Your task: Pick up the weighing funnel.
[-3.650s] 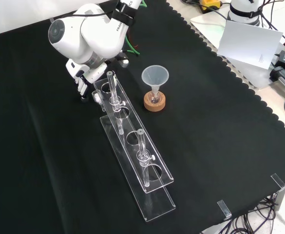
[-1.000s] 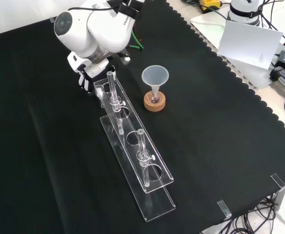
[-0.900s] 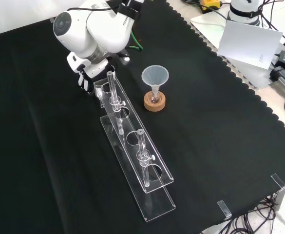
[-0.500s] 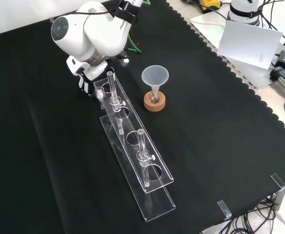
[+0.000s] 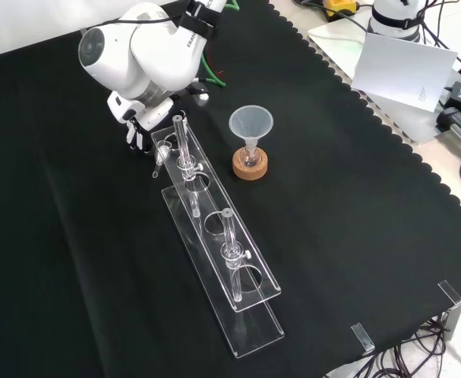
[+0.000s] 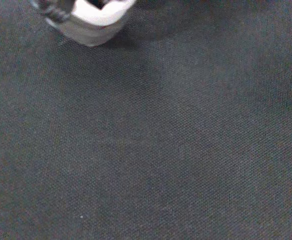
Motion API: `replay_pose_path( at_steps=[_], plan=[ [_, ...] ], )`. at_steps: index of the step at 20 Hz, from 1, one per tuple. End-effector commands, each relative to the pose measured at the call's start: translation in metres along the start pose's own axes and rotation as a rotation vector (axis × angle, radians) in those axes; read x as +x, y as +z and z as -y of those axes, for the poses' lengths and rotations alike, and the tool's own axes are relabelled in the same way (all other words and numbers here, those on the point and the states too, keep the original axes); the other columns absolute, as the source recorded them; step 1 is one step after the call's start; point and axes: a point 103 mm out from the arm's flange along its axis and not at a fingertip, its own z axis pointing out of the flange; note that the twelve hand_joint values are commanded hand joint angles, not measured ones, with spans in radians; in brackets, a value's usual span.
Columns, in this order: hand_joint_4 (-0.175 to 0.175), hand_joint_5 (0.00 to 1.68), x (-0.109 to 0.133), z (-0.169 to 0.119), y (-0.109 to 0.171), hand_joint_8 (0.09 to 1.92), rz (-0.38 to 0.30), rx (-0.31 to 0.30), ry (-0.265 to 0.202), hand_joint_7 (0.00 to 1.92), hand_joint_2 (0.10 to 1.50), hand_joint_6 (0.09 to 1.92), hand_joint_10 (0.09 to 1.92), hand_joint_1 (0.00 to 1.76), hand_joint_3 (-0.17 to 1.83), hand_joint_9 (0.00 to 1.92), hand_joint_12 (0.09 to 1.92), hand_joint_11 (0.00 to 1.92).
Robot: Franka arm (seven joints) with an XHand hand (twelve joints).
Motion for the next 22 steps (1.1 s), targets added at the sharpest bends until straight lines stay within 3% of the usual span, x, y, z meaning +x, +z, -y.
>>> replay_pose_path(
  at_steps=[1, 16, 19, 22],
  plan=[
    [-0.018, 0.78, 0.001, 0.002, 0.002, 0.77, -0.016, 0.024, -0.013, 0.44, 0.66, 0.81, 0.45, 0.88, 0.44, 0.85, 1.14, 0.70],
    [-0.034, 0.52, 0.009, 0.003, 0.004, 0.77, -0.027, 0.041, -0.009, 0.36, 0.61, 0.82, 0.55, 0.78, 0.48, 0.75, 1.23, 0.58],
    [-0.031, 0.55, 0.011, 0.003, 0.004, 0.77, -0.020, 0.036, 0.004, 0.36, 0.62, 0.84, 0.55, 0.76, 0.48, 0.75, 1.24, 0.57],
    [-0.010, 0.71, 0.014, 0.001, 0.004, 0.77, -0.010, 0.032, 0.018, 0.38, 0.64, 0.85, 0.57, 0.75, 0.47, 0.76, 1.24, 0.58]
  ],
)
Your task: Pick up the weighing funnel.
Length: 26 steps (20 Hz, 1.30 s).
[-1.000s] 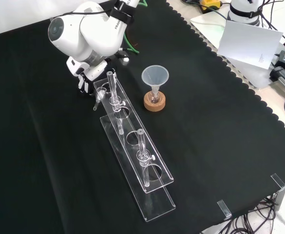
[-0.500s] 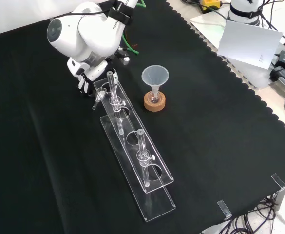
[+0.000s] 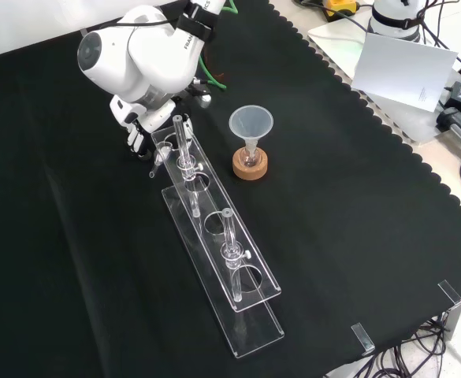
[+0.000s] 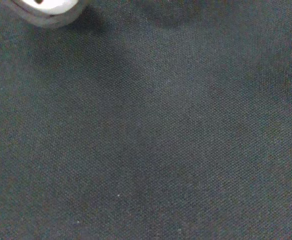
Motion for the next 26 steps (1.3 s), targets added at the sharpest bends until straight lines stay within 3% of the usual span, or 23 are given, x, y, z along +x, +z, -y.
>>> replay_pose_path(
  at_steps=[1, 5, 7, 9, 15, 26],
  plan=[
    [-0.002, 0.77, 0.005, -0.003, 0.001, 0.77, 0.020, -0.013, 0.023, 0.39, 0.65, 0.85, 0.57, 0.75, 0.47, 0.76, 1.23, 0.59],
    [0.065, 1.06, 0.007, -0.005, 0.001, 0.77, 0.056, -0.024, 0.045, 0.45, 0.73, 0.78, 0.55, 0.77, 0.45, 0.83, 1.18, 0.66],
    [0.139, 1.11, 0.005, -0.006, 0.001, 0.76, 0.073, -0.022, 0.052, 0.49, 0.79, 0.82, 0.52, 0.96, 0.45, 0.88, 1.14, 0.73],
    [0.167, 1.14, 0.005, -0.006, 0.000, 0.75, 0.089, -0.020, 0.063, 0.52, 0.79, 0.83, 0.48, 1.04, 0.48, 0.93, 1.11, 0.77],
    [0.175, 1.19, -0.001, -0.002, -0.003, 0.74, 0.094, -0.024, 0.079, 0.58, 0.75, 0.79, 0.40, 1.09, 0.55, 1.03, 1.05, 0.86],
    [0.175, 1.30, -0.030, 0.027, -0.029, 0.67, 0.094, -0.117, 0.099, 0.88, 0.67, 0.61, 0.23, 1.12, 0.61, 1.26, 0.88, 1.07]
  ],
)
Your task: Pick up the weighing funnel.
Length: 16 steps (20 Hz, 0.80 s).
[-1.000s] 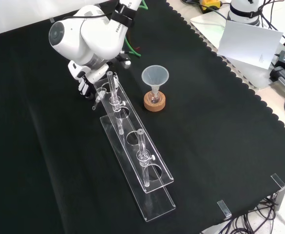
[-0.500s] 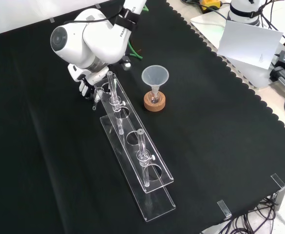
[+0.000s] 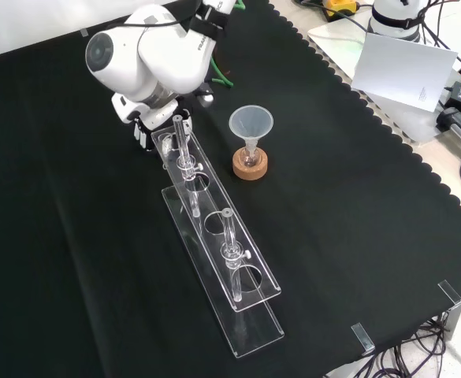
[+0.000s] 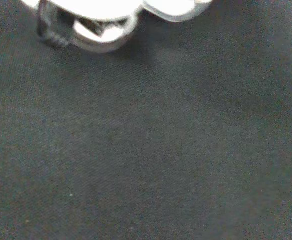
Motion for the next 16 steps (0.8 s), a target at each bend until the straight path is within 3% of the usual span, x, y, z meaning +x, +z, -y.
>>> replay_pose_path(
  at_steps=[1, 9, 16],
  plan=[
    [0.175, 1.30, -0.027, 0.017, -0.025, 0.67, 0.002, -0.065, 0.022, 0.89, 0.67, 0.61, 0.22, 1.12, 0.62, 1.26, 0.88, 1.08],
    [0.175, 1.31, -0.048, 0.044, -0.043, 0.67, 0.008, -0.093, 0.058, 0.91, 0.67, 0.60, 0.21, 1.12, 0.62, 1.28, 0.87, 1.09],
    [0.175, 1.31, -0.064, 0.075, -0.060, 0.67, 0.049, -0.069, 0.100, 0.91, 0.66, 0.59, 0.21, 1.12, 0.62, 1.28, 0.87, 1.09]
  ],
)
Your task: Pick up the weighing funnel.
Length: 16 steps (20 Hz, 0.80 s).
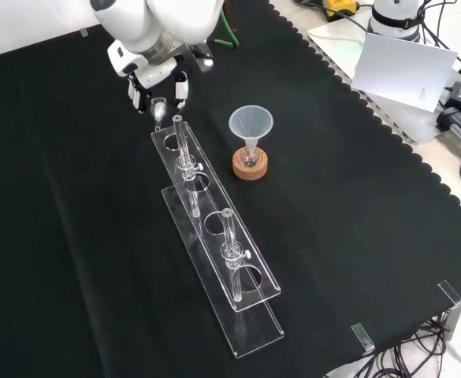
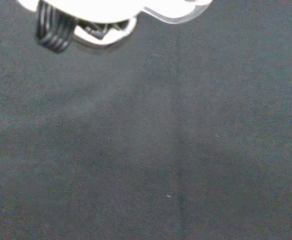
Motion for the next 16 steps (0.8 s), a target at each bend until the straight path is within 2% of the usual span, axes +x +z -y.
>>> replay_pose_path(
  at_steps=[1, 9, 16],
  plan=[
    [0.175, 1.31, -0.019, 0.031, -0.015, 0.67, 0.048, 0.017, 0.042, 0.91, 0.66, 0.59, 0.21, 1.12, 0.62, 1.28, 0.87, 1.09],
    [0.175, 1.31, -0.025, 0.079, -0.032, 0.67, 0.079, 0.000, 0.080, 0.91, 0.66, 0.59, 0.20, 1.12, 0.62, 1.28, 0.87, 1.09],
    [0.175, 1.31, -0.018, 0.113, -0.046, 0.67, 0.096, -0.016, 0.091, 0.91, 0.66, 0.59, 0.20, 1.12, 0.62, 1.29, 0.86, 1.09]
  ],
)
